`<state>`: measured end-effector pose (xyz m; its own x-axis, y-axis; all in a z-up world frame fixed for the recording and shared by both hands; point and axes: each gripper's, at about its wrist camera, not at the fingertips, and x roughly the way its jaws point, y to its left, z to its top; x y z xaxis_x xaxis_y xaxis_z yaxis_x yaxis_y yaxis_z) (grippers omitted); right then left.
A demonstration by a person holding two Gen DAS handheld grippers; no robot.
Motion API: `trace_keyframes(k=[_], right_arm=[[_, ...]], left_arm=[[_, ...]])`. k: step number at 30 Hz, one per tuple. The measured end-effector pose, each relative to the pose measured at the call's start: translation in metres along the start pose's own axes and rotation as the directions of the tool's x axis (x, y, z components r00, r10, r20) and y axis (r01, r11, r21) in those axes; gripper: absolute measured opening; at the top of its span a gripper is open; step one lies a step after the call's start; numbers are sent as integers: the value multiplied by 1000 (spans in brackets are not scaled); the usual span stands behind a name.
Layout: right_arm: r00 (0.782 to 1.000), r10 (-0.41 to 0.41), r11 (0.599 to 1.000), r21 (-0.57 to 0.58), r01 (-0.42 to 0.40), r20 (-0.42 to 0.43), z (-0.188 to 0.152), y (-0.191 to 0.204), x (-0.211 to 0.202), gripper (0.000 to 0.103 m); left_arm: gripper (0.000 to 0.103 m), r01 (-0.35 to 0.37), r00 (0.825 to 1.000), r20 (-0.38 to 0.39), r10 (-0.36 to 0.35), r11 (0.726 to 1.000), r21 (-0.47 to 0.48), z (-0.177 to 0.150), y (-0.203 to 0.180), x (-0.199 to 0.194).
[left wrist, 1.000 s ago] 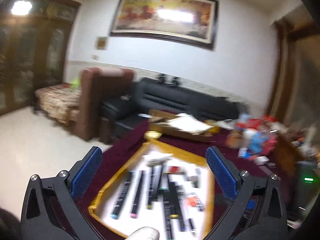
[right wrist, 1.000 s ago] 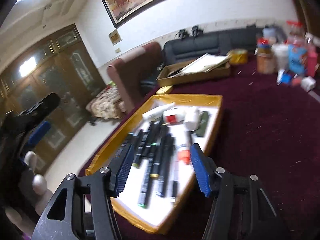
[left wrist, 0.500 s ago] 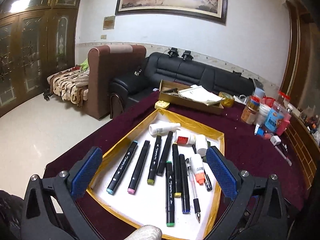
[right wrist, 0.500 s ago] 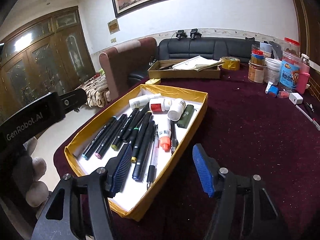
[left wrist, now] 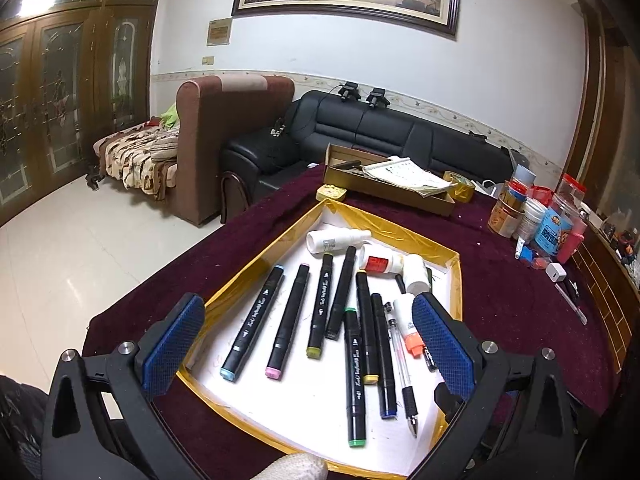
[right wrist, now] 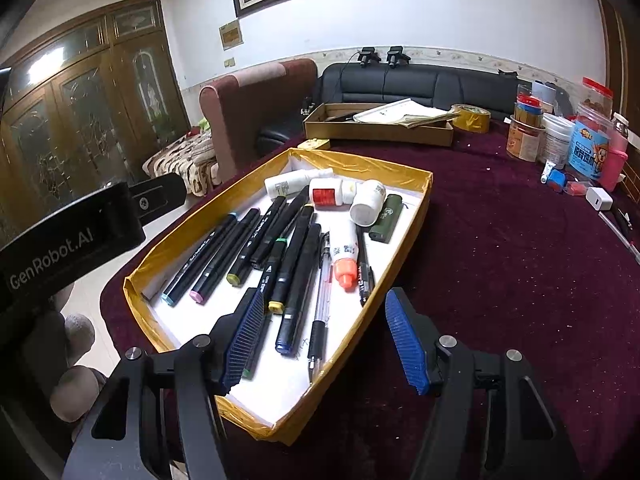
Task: Organize rigid objects
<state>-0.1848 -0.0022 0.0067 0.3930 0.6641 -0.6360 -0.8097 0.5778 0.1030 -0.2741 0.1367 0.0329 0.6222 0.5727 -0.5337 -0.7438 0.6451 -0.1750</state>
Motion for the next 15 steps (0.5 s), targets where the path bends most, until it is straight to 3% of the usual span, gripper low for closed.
trace_keyframes(k=[15], right_arm=[[1000,11,1000,-8,-11,-23,-2,11,2,59]], left_arm=[[103,-24,996,-80,25,1000,12,-5,4,12]])
